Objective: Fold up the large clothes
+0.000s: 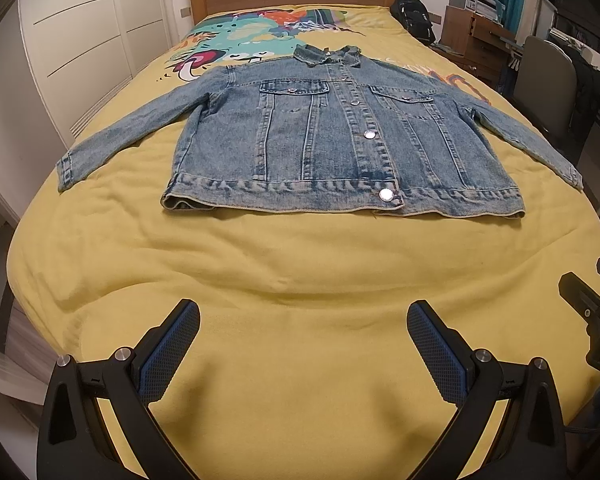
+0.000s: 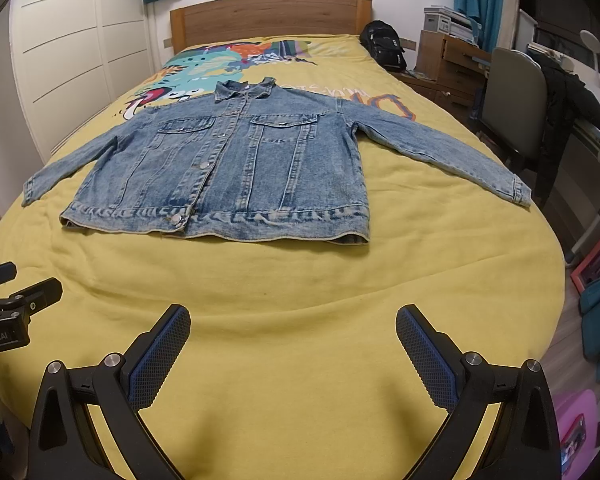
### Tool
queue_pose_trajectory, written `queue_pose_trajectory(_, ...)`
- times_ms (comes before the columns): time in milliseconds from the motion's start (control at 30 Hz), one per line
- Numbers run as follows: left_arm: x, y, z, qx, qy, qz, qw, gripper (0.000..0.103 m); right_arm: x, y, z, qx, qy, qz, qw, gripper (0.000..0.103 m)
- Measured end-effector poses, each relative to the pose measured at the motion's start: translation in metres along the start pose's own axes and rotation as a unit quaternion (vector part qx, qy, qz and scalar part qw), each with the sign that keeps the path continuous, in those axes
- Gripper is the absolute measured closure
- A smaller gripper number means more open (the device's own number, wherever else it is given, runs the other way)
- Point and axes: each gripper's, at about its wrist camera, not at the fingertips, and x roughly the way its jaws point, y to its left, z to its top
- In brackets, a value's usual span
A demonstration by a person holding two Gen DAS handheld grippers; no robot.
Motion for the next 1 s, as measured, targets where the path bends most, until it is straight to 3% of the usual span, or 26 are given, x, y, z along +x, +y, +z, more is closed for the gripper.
queue_pose_trajectory(1000, 0.0003, 0.0012, 0.0002, -0.009, 0.000, -0.004, 1.0000, 0.001, 0.0001, -0.0011, 0.0001, 0.000, 0.000, 0.000, 1.000, 0.000)
